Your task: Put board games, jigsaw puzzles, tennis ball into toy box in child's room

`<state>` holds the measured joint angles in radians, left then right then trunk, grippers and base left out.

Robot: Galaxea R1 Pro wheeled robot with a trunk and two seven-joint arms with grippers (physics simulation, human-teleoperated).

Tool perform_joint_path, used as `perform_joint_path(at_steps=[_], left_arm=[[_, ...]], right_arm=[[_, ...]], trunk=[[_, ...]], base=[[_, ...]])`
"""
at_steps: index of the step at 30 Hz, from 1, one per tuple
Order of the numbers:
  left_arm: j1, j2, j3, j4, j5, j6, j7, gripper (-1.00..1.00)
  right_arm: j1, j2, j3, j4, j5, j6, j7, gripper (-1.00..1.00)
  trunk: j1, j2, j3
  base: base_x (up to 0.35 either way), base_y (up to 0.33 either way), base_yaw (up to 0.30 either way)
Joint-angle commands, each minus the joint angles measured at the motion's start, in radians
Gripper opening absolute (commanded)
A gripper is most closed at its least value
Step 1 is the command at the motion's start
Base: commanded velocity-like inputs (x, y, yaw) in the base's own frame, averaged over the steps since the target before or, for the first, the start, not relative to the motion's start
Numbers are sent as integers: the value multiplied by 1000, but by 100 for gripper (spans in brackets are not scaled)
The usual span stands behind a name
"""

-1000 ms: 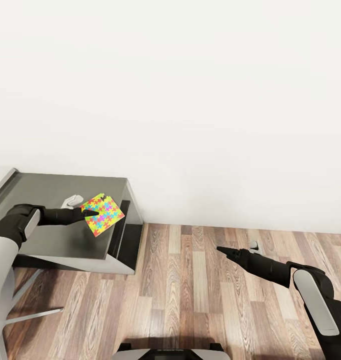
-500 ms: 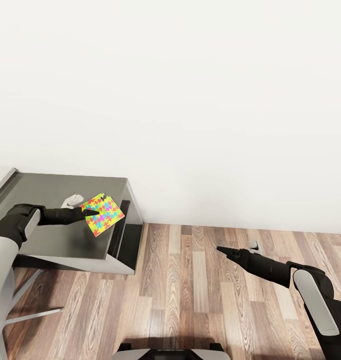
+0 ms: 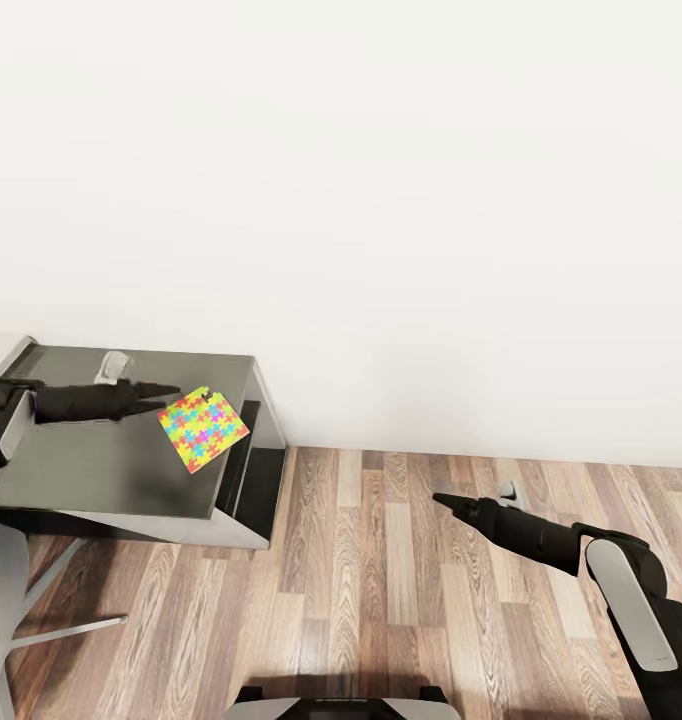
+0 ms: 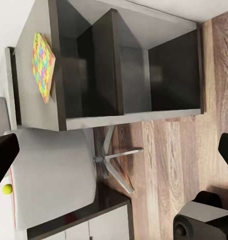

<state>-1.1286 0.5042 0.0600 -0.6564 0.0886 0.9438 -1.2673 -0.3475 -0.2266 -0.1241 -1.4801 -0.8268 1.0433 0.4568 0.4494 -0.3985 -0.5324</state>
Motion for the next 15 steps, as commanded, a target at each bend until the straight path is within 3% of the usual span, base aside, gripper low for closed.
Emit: perform_joint_path(at_steps=[1,6,10,12,15], left_arm=[[2,14,0,-11,2,18,-69,100],[42,83,-1,-33,8,35,-304,100],[127,100,-2,-60,93,43,-304,100],[192,98,-3,-99,160,45,-304,100],[301,97,-3,-202,226,54,-304,100]], right_arm=[[-1,0,-1,0,9,4,10,100],[-1,0,-1,0,9,4,10,100],[-1,1,-2,0,9,4,11,100],[-1,4,-1,0,9,4,11,100],[-1,37,0,2,11,4,9,100]], trunk=[[1,-2,-1],[1,-2,-1],[1,-2,-1],[1,-2,-1],[1,-2,-1]], base=[[0,0,0],[0,0,0],[0,0,0],[0,0,0],[0,0,0]])
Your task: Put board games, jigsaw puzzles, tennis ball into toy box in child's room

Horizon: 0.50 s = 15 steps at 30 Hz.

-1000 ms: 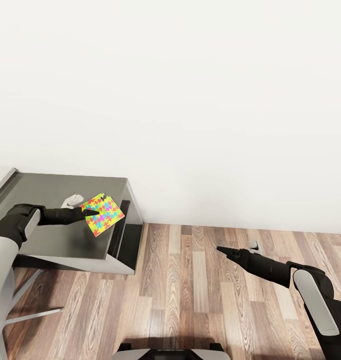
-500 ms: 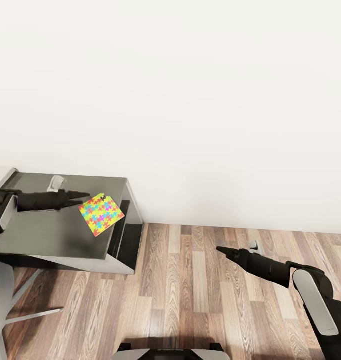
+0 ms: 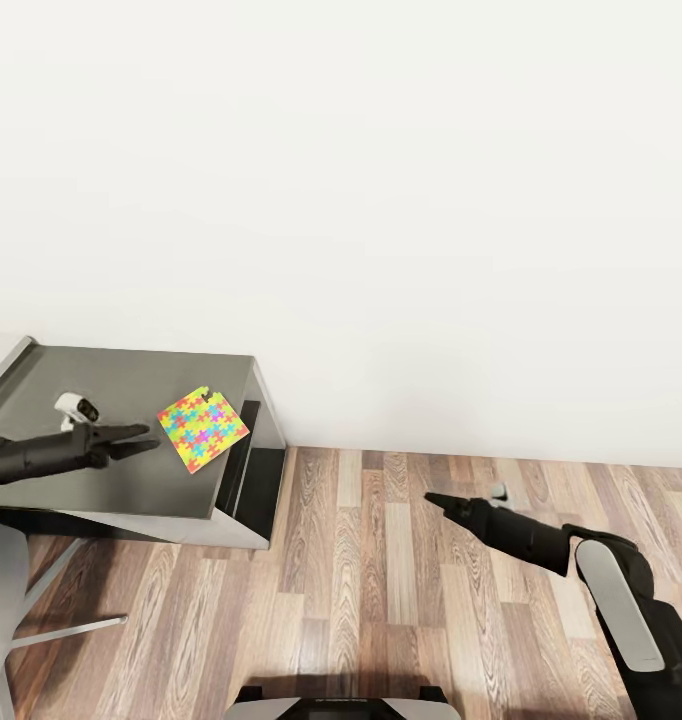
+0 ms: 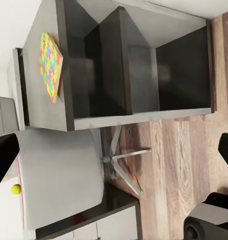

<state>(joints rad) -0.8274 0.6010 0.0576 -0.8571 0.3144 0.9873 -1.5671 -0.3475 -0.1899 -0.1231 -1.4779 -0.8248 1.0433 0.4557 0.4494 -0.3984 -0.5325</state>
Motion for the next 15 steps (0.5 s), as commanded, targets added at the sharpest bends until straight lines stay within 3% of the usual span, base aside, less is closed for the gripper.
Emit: perform_joint_path(at_steps=[1,4,6,8,10,13,15], left_arm=[[66,-1,0,-88,44,28,-4,100],[161,-4,1,-215,100,45,-4,100],[224,-10,5,-261,118,48,-4,100],[252,-12,34,-282,126,52,-4,100],[274,-16,100,-304,126,56,-4,100],[285,-20,147,-318,128,59,-4,100],[288,-21,158,-322,131,60,-4,100]], right_arm=[[-1,33,-1,1,15,2,6,100],[-1,88,0,5,20,1,1,100],[0,120,5,5,22,1,-5,100],[0,133,13,3,23,1,-9,100],[1,142,27,-3,24,-1,-13,100],[-1,150,47,-6,23,-5,-15,100],[-6,162,56,-7,22,-12,-15,100]], trunk=[[1,-2,-1],[1,-2,-1],[1,-2,-1],[1,-2,-1],[1,-2,-1],[1,-2,-1],[1,-2,-1]], base=[[0,0,0],[0,0,0],[0,0,0],[0,0,0],[0,0,0],[0,0,0],[0,0,0]])
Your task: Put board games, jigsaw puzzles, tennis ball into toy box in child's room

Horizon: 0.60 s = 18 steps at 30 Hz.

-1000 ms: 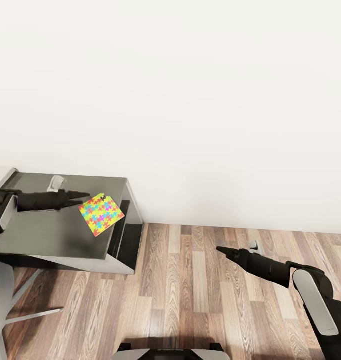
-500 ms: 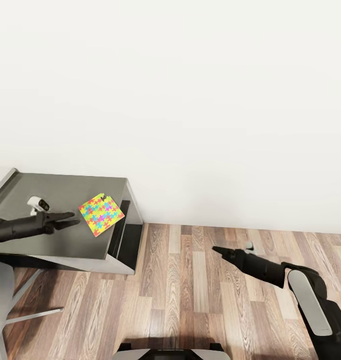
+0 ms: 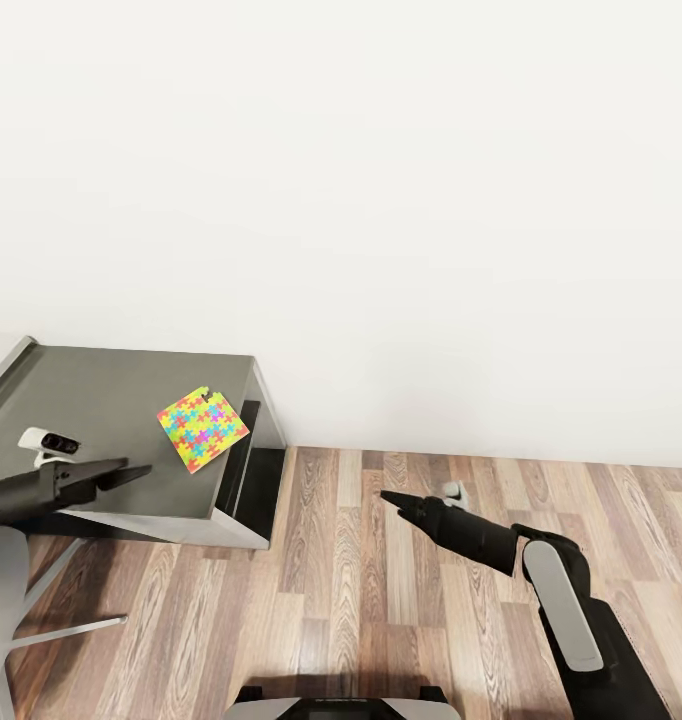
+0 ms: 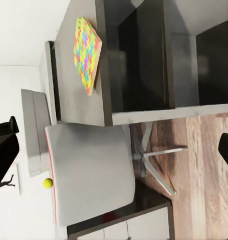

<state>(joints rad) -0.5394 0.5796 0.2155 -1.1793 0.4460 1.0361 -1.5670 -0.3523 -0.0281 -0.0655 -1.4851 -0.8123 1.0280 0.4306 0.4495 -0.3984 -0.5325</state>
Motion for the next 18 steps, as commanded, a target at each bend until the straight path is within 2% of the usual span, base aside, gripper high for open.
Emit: perform_joint_path(at_steps=[1,5,8,12,18], left_arm=[[0,0,2,-2,1,11,-4,100],[2,-1,11,-14,5,11,-4,100],[2,-2,12,-20,5,11,-4,100],[2,-8,17,-24,3,11,-4,100],[2,-9,19,-25,3,11,-4,100]], right_arm=[[-2,6,1,0,10,2,10,100],[-6,62,18,0,11,-3,10,100],[-6,84,26,-7,11,-3,9,100],[-7,95,29,-17,12,-4,9,100],[-7,94,29,-21,11,-3,12,100]], trunk=[[1,-2,-1],[1,-2,-1],[1,-2,-1],[1,-2,-1],[1,-2,3]], base=[[0,0,0],[0,0,0],[0,0,0],[0,0,0],[0,0,0]])
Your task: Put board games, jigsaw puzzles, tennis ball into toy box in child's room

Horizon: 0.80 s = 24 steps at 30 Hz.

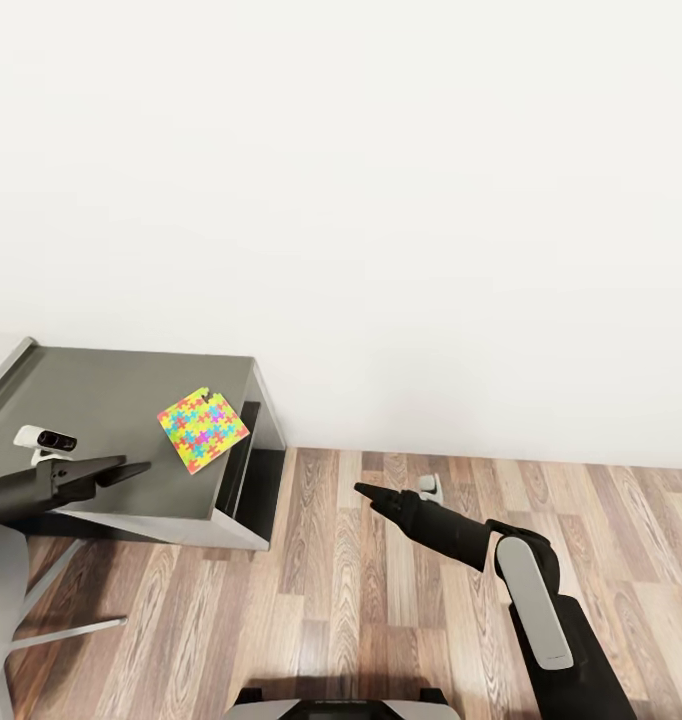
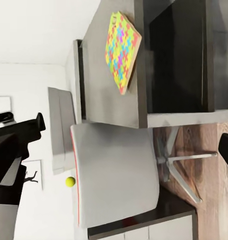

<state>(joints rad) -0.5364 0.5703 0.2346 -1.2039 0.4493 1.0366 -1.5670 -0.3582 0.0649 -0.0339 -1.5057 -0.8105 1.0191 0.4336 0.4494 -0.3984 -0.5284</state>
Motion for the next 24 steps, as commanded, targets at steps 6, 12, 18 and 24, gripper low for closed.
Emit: perform_joint_path(at_steps=[6,12,18,24], left_arm=[[0,0,-1,-4,0,11,-4,100],[0,0,0,-5,0,11,-4,100],[1,0,-1,-6,0,10,-4,100],[1,0,-1,-6,0,8,-4,100]], right_arm=[[-1,-2,-3,-1,9,6,11,100],[-1,2,-3,-1,8,6,11,100],[-1,-3,-3,-1,8,7,11,100],[-1,-7,-4,-1,8,7,13,100]], trunk=[[1,-2,8],[1,-2,17],[1,-2,27],[1,-2,37]], base=[[0,0,0],[0,0,0],[0,0,0],[0,0,0]])
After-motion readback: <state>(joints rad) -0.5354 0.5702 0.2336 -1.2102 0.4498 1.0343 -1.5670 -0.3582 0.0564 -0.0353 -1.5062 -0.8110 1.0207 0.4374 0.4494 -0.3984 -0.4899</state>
